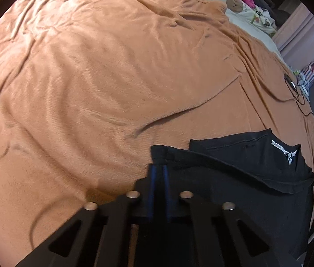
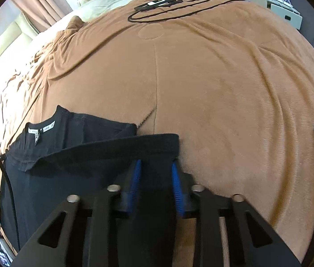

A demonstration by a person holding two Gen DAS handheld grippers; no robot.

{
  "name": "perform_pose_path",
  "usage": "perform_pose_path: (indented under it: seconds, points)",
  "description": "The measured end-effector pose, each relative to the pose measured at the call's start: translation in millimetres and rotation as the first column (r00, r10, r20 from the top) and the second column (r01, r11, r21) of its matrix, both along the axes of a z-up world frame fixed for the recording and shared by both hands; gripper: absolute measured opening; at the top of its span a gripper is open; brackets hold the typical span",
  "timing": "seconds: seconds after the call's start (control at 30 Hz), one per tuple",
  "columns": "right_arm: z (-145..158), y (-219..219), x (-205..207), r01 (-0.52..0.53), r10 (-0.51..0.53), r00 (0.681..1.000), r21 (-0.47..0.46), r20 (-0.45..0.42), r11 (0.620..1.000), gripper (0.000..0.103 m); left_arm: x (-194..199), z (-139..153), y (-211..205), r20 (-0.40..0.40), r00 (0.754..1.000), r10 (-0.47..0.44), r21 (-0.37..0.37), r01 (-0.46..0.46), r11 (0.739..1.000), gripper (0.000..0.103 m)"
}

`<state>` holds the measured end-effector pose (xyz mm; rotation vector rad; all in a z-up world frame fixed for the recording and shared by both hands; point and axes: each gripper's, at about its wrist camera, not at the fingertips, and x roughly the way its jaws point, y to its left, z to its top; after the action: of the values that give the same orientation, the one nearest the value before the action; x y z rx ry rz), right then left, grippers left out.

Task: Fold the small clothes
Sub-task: 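Close both grippers on the folded edge and lift it, then fold the lifted edge over toward the collar and open both grippers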

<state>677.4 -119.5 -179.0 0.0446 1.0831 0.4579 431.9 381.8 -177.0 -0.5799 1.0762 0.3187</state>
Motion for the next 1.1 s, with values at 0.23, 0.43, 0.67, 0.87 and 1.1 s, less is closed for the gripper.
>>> perform_pose_path:
  seconds: [0.23,0.43,0.67,0.87,1.1]
  points:
    - [23,-17,-14,0.052,-0.053,0.997,0.028,0.057,0.998,0.000,-18,32,1,0.077,0.997,0.026,0.006,-0.027,1.000,0.001]
    - [56,-21,-45,0.051,-0.053,0.989,0.015,0.136,0.999,0.000,-31,65,-5,0.125,0.992,0.034,0.046,-0.040,0.998,0.001]
    - [87,-30,-70,0.079,-0.080,0.975,0.011,0.209,0.997,0.000,-36,95,-5,0.158,0.986,0.047,0.085,-0.061,0.994,0.001]
    - [91,-24,-66,0.096,-0.095,0.970,0.006,0.222,0.995,0.000,-25,105,-3,0.169,0.985,0.045,0.110,-0.065,0.992,0.001]
    - [84,-5,-38,0.098,-0.090,0.972,-0.024,0.217,0.995,0.000,5,87,8,0.107,0.992,0.063,0.143,-0.078,0.987,0.001]
